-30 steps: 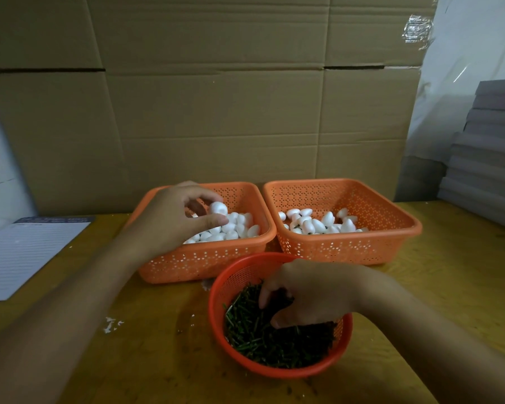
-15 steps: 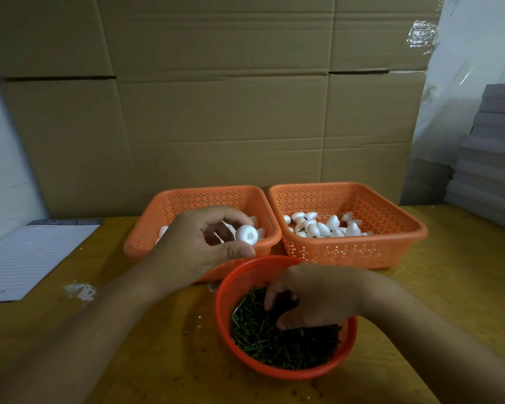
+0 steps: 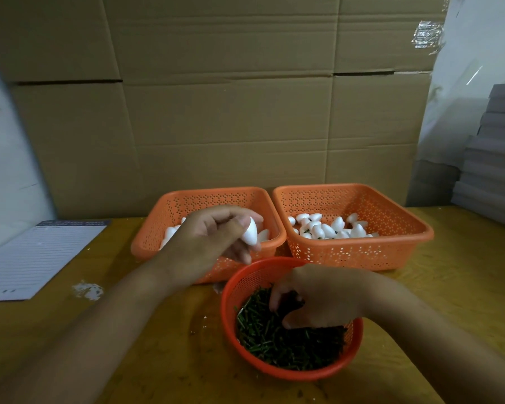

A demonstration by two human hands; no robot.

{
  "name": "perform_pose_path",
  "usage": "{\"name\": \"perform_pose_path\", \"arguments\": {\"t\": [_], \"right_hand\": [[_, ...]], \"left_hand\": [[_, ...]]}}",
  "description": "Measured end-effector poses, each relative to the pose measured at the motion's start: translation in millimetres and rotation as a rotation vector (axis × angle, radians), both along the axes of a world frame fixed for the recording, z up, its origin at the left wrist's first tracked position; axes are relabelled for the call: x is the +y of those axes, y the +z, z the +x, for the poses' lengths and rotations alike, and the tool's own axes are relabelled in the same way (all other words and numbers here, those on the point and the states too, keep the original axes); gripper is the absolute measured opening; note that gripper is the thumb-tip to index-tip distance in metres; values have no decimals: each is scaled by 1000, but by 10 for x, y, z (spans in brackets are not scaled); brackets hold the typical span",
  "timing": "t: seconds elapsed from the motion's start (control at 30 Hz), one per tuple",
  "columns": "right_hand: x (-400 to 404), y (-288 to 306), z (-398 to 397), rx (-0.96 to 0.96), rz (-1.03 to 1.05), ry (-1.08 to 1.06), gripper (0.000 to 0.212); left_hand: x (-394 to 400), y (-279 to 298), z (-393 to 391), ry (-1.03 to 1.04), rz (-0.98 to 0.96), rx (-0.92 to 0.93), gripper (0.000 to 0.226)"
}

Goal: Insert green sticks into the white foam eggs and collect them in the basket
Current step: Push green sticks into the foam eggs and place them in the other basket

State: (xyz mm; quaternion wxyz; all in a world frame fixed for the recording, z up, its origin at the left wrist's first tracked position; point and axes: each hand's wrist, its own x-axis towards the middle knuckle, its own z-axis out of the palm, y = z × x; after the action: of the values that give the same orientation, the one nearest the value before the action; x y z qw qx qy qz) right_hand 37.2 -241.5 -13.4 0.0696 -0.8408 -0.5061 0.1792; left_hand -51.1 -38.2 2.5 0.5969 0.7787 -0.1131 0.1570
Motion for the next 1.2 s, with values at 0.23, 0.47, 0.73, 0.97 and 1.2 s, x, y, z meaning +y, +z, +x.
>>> {"name": "perform_pose_path", "arguments": {"t": [0.23,0.47,0.73,0.97,1.2], "right_hand": [[7,-4,1,-6,1,2,28],[6,3,-7,-12,6,-3,28],[31,-24,-24,-57,74,13,24],[41,-10,-39,-68,140,13,19],[40,31,-50,-110,323,-41,19]], "left_hand": [[20,8,0,-48,-105,70,57],[21,26,-18,-107,-156,119,30],[0,24,-38,-93,-192,97,27],[27,31,-21,-82,-153,102,33],[36,32,-20,-170,-263,173,29]]}}
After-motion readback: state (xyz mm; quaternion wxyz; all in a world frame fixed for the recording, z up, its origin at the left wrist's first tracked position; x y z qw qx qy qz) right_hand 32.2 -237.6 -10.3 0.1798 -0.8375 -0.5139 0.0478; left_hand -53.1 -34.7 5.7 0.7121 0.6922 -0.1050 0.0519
